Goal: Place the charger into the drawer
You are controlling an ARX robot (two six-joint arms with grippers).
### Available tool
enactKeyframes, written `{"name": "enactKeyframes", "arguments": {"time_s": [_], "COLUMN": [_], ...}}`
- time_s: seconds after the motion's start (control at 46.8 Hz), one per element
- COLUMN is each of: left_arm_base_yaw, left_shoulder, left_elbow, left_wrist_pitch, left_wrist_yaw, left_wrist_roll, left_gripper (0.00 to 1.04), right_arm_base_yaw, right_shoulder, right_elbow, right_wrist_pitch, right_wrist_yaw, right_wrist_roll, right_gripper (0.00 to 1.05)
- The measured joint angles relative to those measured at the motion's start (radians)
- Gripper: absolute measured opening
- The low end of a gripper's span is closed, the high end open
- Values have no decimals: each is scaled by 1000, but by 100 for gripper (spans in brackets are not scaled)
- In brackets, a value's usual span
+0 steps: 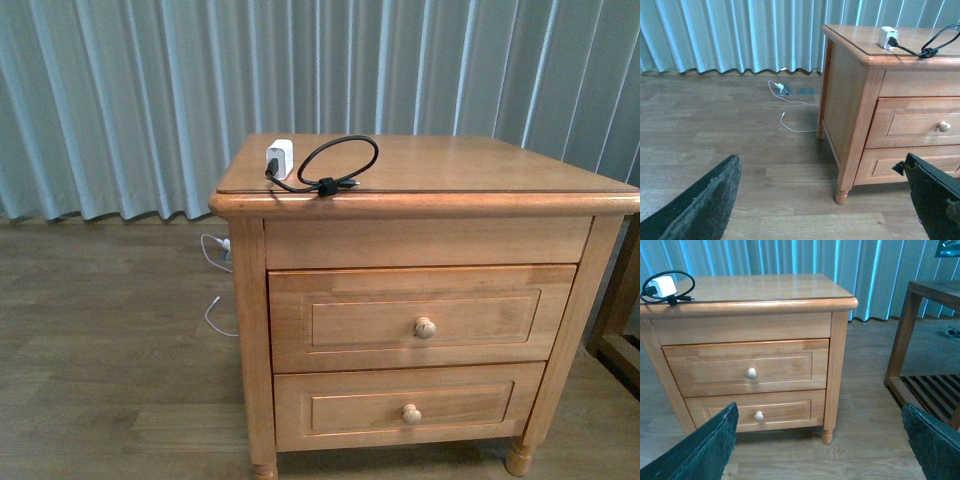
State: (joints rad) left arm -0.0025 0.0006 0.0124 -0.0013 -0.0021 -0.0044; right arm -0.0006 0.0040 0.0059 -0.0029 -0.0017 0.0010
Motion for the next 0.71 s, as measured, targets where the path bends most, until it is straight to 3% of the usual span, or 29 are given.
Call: {"name": "enactKeyframes", "arguments": {"time_s": [0.705], "left_arm_base_yaw": [0], "left_shoulder": [0], "left_elbow": [0], "left_wrist_pitch": [0], "left_wrist_yaw": [0], "left_wrist_roll": [0], "left_gripper": [99], "right_arm_base_yaw": [0], "right_shoulder": [0], "right_elbow": [0], "right_wrist_pitch": [0], "right_wrist_yaw": [0], "right_wrist_roll": [0], "right_gripper": [97]}}
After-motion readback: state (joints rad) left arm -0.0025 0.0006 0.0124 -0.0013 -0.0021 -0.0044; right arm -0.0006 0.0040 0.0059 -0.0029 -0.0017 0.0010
